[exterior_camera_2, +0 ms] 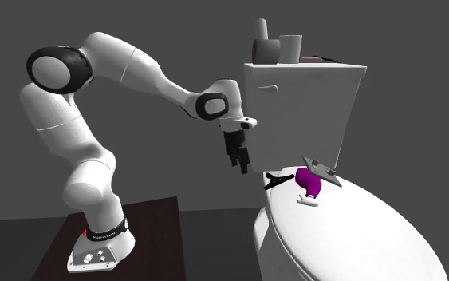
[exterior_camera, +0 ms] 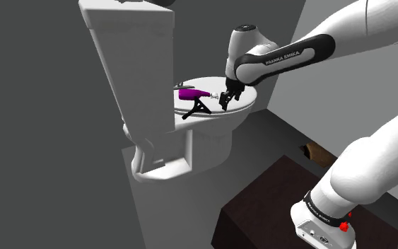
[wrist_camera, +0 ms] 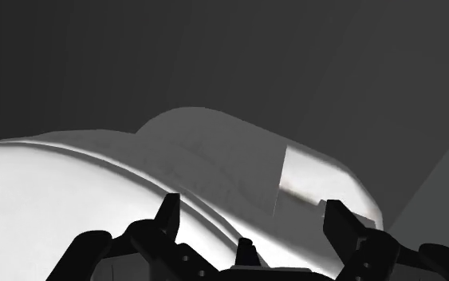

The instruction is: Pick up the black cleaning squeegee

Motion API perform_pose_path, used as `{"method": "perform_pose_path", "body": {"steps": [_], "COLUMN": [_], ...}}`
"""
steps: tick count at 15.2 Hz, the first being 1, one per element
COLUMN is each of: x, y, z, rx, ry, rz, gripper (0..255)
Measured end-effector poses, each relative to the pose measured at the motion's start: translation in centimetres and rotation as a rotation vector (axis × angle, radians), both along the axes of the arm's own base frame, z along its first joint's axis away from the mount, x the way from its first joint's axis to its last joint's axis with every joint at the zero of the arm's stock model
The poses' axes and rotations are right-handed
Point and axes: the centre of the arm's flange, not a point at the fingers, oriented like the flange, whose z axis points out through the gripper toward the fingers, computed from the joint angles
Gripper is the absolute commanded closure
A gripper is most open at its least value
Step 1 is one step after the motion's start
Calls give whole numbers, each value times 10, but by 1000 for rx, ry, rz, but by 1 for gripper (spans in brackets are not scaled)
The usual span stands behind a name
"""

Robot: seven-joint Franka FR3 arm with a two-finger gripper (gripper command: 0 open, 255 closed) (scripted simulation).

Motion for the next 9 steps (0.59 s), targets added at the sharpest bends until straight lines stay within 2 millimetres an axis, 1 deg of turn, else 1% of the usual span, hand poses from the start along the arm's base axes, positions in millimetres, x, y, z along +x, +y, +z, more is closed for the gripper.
{"method": "perform_pose_path", "body": {"steps": [3,4,7,9], "x": [26,38,71,88], "y": [5,11,15,21], "z": [-22,-28,-44,-55], "rx": [-30,-40,-72,-92], "ry": [-26,-36,-63,-81], "rz": [36,48,85,108], "gripper": [0,0,0,0]}}
